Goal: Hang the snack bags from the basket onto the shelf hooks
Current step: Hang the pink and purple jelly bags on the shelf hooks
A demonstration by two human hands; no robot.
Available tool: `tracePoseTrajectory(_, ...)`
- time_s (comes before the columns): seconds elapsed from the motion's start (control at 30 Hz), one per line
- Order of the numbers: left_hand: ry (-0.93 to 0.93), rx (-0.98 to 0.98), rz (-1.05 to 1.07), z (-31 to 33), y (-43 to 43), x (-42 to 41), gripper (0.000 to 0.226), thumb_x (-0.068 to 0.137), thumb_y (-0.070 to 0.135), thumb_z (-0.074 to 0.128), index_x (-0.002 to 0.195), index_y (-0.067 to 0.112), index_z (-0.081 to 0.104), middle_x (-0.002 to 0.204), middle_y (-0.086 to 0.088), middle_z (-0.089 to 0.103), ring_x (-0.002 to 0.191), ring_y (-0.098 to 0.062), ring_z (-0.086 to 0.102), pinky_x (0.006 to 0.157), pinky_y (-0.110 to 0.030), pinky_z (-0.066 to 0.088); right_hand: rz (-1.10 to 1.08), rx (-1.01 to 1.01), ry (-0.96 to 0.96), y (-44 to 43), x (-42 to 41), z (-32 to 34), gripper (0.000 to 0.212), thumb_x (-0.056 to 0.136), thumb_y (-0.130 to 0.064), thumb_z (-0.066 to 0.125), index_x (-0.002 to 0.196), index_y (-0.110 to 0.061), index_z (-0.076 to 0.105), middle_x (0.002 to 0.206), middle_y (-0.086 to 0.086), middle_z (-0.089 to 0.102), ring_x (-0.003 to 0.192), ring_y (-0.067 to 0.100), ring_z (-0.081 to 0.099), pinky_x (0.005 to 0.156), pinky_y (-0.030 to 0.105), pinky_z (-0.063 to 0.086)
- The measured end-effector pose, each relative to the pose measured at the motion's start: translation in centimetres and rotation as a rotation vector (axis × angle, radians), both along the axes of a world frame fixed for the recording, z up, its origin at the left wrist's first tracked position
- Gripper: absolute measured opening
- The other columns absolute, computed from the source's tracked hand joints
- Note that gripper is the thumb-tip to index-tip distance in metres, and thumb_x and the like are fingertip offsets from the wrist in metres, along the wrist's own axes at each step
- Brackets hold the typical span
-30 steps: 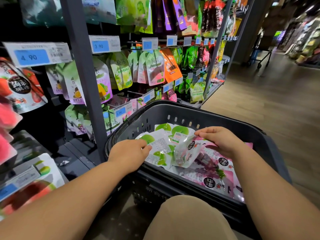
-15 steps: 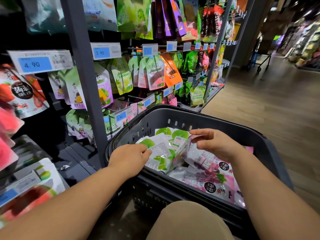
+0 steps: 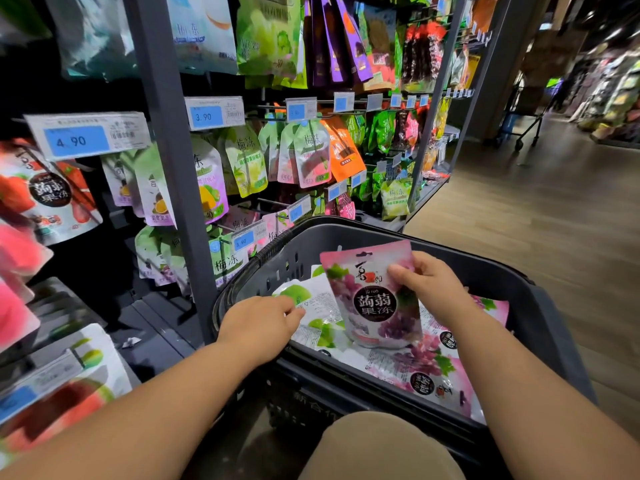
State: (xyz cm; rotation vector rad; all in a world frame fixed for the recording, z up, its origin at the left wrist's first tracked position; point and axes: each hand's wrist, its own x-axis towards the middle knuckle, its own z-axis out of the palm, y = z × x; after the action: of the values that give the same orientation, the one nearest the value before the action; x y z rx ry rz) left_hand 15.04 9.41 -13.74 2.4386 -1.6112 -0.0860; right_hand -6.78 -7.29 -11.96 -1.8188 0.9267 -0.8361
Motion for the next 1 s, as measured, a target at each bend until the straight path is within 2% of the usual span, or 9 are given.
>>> tracePoseTrajectory(0.13,0.037,0.035,0.007,0.3,0.0,0.0,0.04,0.097,0.062,0.034,0.094,0.031,0.059,0.088,0.008,0.061,0.085,-0.017,0.053,0.065,-0.031,0.035,0.019,0.133,-0.206,0.4,0.5,0.1,0.011,0.099,-0.017,0.057,0.107,-0.021,0.064,0.1,0.01,0.074,0.092,0.03,0.071,0.083,0.045,0.057)
tracePoseTrajectory(0.23,0.113,0.089,-0.009,0.5,-0.3,0.1,0.044,0.087,0.076,0.038,0.095,0.036,0.056,0.095,0.011,0.065,0.09,-0.013,0.059,0.067,-0.03,0.038,0.036,0.24,-0.414,0.9,1.3,0.5,0.01,0.099,-0.014,0.054,0.106,-0.017,0.061,0.09,0.005,0.073,0.078,0.02,0.07,0.069,0.033,0.057)
tracePoseTrajectory(0.37,0.313,0.125,-0.067,1.1,-1.1,-0.4,0.063,0.07,0.082,0.057,0.115,0.039,0.048,0.105,0.02,0.06,0.091,-0.005,0.058,0.07,-0.026,0.042,0.123,0.324,-0.591,1.4,2.4,0.8,0.035,0.077,-0.039,0.076,0.099,-0.016,0.06,0.088,0.011,0.067,0.079,0.023,0.065,0.073,0.037,0.057)
tracePoseTrajectory(0.5,0.635,0.005,-0.174,1.4,-2.3,-1.7,0.062,0.063,0.056,0.084,0.115,0.035,0.059,0.102,0.019,0.067,0.095,-0.007,0.063,0.08,-0.023,0.05,0.176,0.365,-0.688,2.6,3.8,0.8,0.017,0.091,-0.014,0.052,0.107,-0.011,0.058,0.09,0.004,0.076,0.082,0.017,0.072,0.071,0.031,0.06)
tracePoseTrajectory(0.63,0.974,-0.09,-0.157,1.7,-2.9,-2.2,0.039,0.063,0.032,0.091,0.095,0.014,0.077,0.088,-0.005,0.076,0.073,-0.019,0.061,0.055,-0.023,0.045,0.2,0.372,-0.697,2.7,4.0,1.0,0.018,0.101,-0.01,0.044,0.111,-0.01,0.059,0.097,0.005,0.076,0.089,0.018,0.072,0.077,0.031,0.06)
tracePoseTrajectory(0.73,0.982,-0.101,-0.147,1.8,-2.9,-2.4,0.058,0.052,0.045,0.091,0.096,0.01,0.079,0.096,-0.014,0.075,0.083,-0.031,0.07,0.068,-0.038,0.056,0.201,0.392,-0.643,2.5,3.9,1.1,0.017,0.101,-0.014,0.045,0.111,-0.01,0.059,0.097,0.006,0.076,0.089,0.02,0.071,0.075,0.033,0.06)
tracePoseTrajectory(0.8,0.993,-0.131,-0.13,1.8,-2.8,-2.3,0.038,0.061,0.031,0.093,0.09,0.01,0.078,0.082,-0.006,0.077,0.07,-0.017,0.07,0.062,-0.029,0.052,0.192,0.39,-0.527,2.0,3.4,1.2,0.02,0.094,-0.026,0.056,0.108,-0.013,0.06,0.096,0.007,0.073,0.086,0.02,0.068,0.074,0.034,0.059)
tracePoseTrajectory(0.87,0.978,-0.183,-0.118,1.8,-2.7,-1.8,0.022,0.067,0.02,0.09,0.084,0.014,0.077,0.07,0.005,0.074,0.06,-0.005,0.064,0.059,-0.019,0.046,0.186,0.346,-0.346,1.2,2.3,1.2,0.027,0.086,-0.039,0.064,0.102,-0.016,0.061,0.091,0.004,0.068,0.077,0.017,0.063,0.073,0.034,0.053)
tracePoseTrajectory(1.0,0.843,-0.304,-0.005,1.7,-2.3,0.6,0.037,0.058,0.033,0.094,0.086,0.019,0.076,0.077,0.006,0.075,0.075,-0.011,0.069,0.073,-0.029,0.056,0.099,0.202,0.201,-0.9,-1.4,0.7,0.02,0.097,-0.033,0.06,0.103,-0.014,0.061,0.101,0.004,0.072,0.087,0.017,0.069,0.085,0.037,0.055)
